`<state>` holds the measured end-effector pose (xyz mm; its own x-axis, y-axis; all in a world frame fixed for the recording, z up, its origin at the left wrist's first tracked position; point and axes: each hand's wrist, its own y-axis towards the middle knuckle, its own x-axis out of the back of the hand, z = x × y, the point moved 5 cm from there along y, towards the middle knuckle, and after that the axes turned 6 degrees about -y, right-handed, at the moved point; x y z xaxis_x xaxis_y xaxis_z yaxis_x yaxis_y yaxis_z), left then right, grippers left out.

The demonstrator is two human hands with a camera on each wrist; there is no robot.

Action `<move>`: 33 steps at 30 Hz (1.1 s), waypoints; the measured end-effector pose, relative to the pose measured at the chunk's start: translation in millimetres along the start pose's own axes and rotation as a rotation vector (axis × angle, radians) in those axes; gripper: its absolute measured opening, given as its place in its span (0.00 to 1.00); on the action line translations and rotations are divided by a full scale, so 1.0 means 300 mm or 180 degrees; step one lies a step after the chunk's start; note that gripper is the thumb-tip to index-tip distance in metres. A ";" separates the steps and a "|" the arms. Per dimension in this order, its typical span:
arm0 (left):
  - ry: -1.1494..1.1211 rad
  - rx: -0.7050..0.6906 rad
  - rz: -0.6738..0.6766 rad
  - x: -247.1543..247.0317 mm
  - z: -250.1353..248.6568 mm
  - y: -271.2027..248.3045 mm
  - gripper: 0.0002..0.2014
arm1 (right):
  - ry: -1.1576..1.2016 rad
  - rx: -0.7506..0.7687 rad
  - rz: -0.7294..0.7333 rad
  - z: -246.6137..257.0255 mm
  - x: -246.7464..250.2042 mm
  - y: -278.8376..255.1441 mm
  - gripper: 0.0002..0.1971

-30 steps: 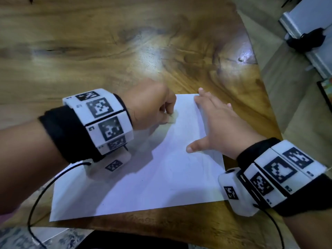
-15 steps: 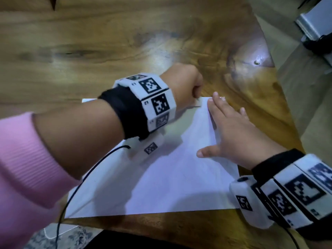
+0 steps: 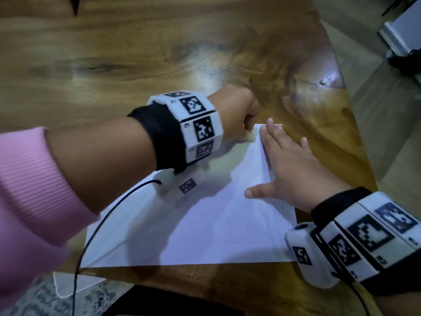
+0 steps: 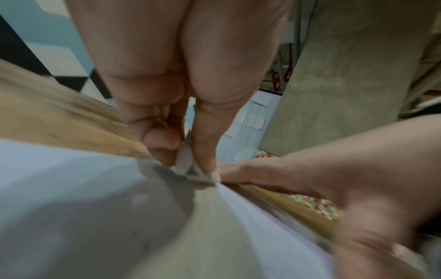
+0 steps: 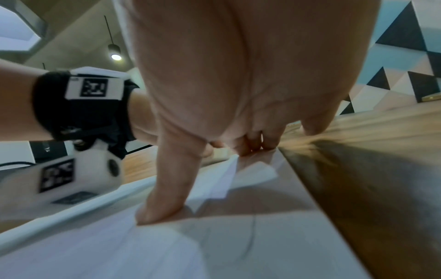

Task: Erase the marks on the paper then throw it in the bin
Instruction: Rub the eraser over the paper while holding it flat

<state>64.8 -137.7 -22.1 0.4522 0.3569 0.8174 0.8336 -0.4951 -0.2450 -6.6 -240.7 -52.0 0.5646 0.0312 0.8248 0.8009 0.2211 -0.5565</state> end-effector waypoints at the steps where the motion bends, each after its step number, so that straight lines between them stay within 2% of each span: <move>1: 0.0005 0.0003 0.0211 -0.019 0.007 -0.014 0.06 | 0.0005 0.0002 0.0007 -0.001 0.000 -0.001 0.63; 3: -0.0041 0.0025 0.0561 -0.036 0.014 -0.035 0.06 | 0.0025 -0.0003 0.0015 -0.002 0.000 -0.003 0.63; 4: -0.0054 0.0014 0.0560 -0.032 0.011 -0.032 0.06 | 0.0029 -0.0005 0.0017 -0.001 -0.001 -0.003 0.63; 8: -0.0102 0.0018 -0.0175 0.019 -0.014 0.025 0.06 | 0.0016 -0.0029 0.0029 0.000 0.000 -0.001 0.64; 9: -0.0094 0.0026 -0.0219 0.019 -0.015 0.028 0.05 | 0.0002 -0.0031 0.0030 -0.001 0.001 -0.001 0.64; 10: -0.0051 0.0022 -0.0129 0.010 -0.009 0.024 0.05 | -0.0004 -0.0027 0.0029 -0.002 0.001 -0.002 0.64; 14: 0.0013 0.0024 0.0738 -0.045 0.017 -0.041 0.05 | 0.0058 0.0002 -0.0002 -0.005 0.001 -0.008 0.63; 15: 0.0029 0.0027 0.0744 -0.044 0.018 -0.041 0.05 | 0.0065 0.0002 0.0003 -0.006 0.000 -0.008 0.63; 19: -0.0086 0.0032 -0.0079 0.011 -0.014 0.023 0.05 | 0.0013 -0.0023 0.0017 -0.003 0.002 -0.005 0.63; 21: -0.0073 0.0044 -0.0161 0.010 -0.021 0.028 0.05 | 0.0011 -0.0016 0.0009 -0.003 0.002 -0.004 0.63; 26: -0.0005 -0.0052 0.0711 -0.056 0.003 -0.074 0.03 | 0.0070 0.0034 -0.0022 -0.001 0.001 -0.006 0.63; 27: -0.0031 -0.0030 0.0732 -0.055 0.004 -0.075 0.04 | 0.0073 0.0038 -0.0025 0.000 0.002 -0.007 0.63; 28: -0.0060 0.0018 0.0621 -0.046 0.002 -0.063 0.05 | 0.0076 0.0041 -0.0030 0.001 0.003 -0.008 0.63; 31: -0.0165 0.0129 -0.0119 -0.006 -0.007 0.003 0.05 | 0.0079 0.0041 -0.0029 0.003 0.006 -0.008 0.63; 33: -0.0241 0.0163 -0.0328 0.000 -0.011 0.026 0.05 | 0.0079 0.0026 -0.0007 0.002 0.005 -0.007 0.63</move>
<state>70.2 -144.2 -22.5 0.3845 0.4634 0.7984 0.8910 -0.4125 -0.1896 -7.7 -240.4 -49.5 0.5677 0.0067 0.8232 0.8005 0.2290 -0.5539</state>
